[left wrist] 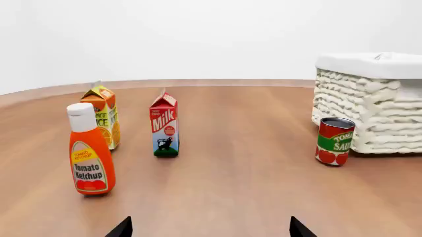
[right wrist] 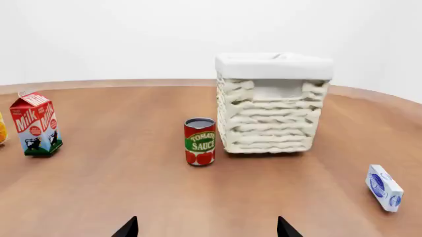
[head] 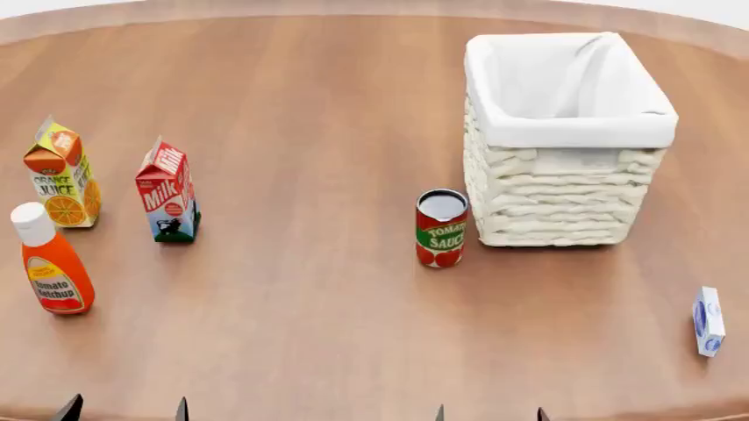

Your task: Pick the milk and place it in the basket.

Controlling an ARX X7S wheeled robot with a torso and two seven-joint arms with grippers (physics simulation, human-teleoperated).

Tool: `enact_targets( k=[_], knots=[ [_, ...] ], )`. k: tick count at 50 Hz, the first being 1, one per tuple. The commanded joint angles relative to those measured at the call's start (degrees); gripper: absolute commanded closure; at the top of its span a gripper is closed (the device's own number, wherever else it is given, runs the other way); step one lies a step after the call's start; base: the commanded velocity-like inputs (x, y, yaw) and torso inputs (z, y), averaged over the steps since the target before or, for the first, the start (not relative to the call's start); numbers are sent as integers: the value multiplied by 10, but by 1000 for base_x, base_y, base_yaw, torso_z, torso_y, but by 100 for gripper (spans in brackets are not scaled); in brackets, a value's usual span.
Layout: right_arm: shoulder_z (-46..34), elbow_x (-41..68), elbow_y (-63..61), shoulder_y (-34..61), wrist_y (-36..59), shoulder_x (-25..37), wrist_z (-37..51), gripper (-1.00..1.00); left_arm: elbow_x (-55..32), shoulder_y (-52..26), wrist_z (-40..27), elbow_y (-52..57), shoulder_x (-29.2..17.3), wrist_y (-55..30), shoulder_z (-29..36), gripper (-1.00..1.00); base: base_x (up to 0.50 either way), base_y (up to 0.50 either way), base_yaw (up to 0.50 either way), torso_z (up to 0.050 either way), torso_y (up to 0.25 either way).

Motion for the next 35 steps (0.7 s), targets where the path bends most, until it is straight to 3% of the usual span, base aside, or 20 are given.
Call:
enact_targets(
  k=[1,22,35],
  knots=[
    [-12,12,-8,-2,7,10,6,-100,-9,2,-11,3,-9,0,10,-100,0,0,0,0,0],
    [-39,50,-44,2,47,41,33,-100,-31,1,-42,2,-38,5,49,-100,0,0,0,0,0],
    [-34,90,-205,63,169,71,38,-100,-58,-25,-53,113,-59,-60,43,-100,0,0,0,0,0]
  ],
)
